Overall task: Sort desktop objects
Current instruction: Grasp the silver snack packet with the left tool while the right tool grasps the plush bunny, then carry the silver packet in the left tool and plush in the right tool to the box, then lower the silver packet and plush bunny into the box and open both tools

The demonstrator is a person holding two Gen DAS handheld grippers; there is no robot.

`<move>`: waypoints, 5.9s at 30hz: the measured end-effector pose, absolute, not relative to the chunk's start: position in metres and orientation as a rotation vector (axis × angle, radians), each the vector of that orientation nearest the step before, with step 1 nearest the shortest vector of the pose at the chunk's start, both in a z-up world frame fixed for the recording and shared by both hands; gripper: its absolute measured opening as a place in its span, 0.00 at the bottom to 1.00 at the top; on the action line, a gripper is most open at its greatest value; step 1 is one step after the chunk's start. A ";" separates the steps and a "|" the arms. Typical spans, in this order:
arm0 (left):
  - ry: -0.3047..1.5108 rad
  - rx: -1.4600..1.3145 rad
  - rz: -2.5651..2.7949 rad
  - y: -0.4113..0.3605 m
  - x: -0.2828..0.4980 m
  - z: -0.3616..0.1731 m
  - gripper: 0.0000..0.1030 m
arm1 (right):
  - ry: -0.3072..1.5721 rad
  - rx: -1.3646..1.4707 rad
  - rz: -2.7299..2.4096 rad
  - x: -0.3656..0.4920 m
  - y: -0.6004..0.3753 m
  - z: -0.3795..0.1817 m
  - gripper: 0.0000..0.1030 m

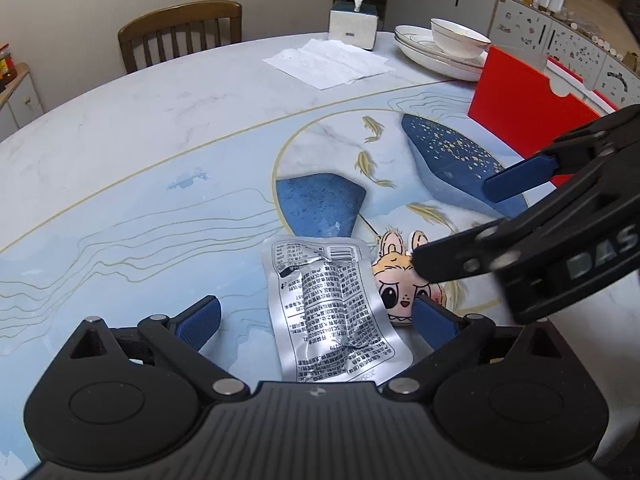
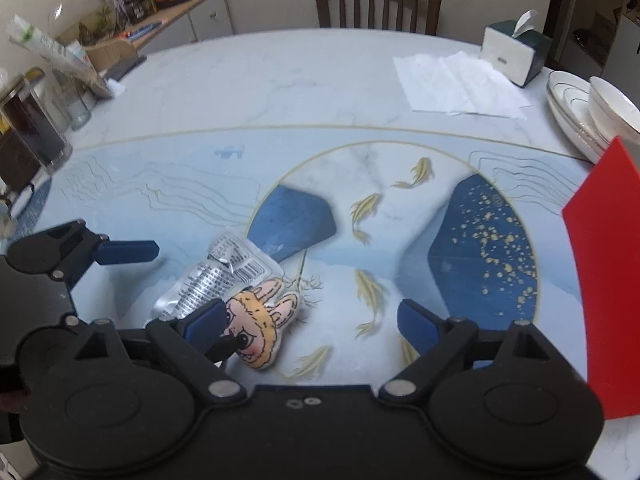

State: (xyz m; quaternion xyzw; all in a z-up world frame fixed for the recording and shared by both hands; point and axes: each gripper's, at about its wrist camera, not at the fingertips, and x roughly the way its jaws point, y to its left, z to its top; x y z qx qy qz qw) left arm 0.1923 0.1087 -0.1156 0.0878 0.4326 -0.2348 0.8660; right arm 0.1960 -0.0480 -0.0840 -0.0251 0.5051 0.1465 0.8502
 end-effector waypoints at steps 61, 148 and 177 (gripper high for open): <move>0.934 0.056 -0.486 0.104 0.184 -0.107 0.59 | 1.105 0.110 0.350 0.184 -0.095 -0.089 0.30; 0.899 0.441 -0.799 -0.325 0.261 -0.067 0.59 | 1.006 0.194 0.135 0.207 -0.469 -0.066 0.30; 0.982 0.358 -0.828 -0.313 0.266 -0.074 0.67 | 1.032 0.170 0.155 0.213 -0.465 -0.071 0.43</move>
